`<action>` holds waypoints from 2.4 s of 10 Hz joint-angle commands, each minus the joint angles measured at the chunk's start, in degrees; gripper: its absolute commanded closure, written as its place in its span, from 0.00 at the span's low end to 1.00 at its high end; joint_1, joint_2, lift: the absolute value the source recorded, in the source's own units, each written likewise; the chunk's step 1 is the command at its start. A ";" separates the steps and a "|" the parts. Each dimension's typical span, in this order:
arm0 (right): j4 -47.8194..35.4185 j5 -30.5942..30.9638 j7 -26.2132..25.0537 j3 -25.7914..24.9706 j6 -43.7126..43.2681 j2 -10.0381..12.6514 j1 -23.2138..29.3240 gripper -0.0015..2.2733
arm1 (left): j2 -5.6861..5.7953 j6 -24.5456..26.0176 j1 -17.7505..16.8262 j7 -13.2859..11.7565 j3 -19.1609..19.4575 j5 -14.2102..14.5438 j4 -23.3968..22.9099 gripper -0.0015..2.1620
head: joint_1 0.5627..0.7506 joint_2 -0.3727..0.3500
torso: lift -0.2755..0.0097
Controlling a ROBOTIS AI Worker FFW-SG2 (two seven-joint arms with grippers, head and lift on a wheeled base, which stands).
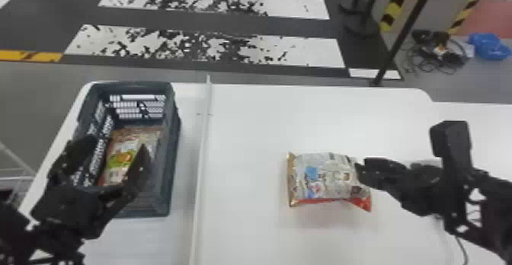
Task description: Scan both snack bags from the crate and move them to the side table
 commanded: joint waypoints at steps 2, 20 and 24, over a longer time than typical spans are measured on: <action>3.04 3.96 1.68 2.14 -5.00 0.50 -1.22 0.99 | 0.00 0.00 0.00 -0.07 0.00 0.00 0.08 0.07 | 0.70 0.46 | 0.70; 9.10 11.16 2.91 10.13 -5.35 3.66 -4.91 0.99 | -0.09 -1.05 0.00 -0.42 0.53 0.79 1.31 0.07 | 0.70 0.56 | 0.70; -0.83 8.88 7.75 9.96 1.15 1.82 3.97 0.99 | -0.27 -1.05 0.00 -0.42 0.62 0.79 1.66 0.07 | 0.70 0.62 | 0.70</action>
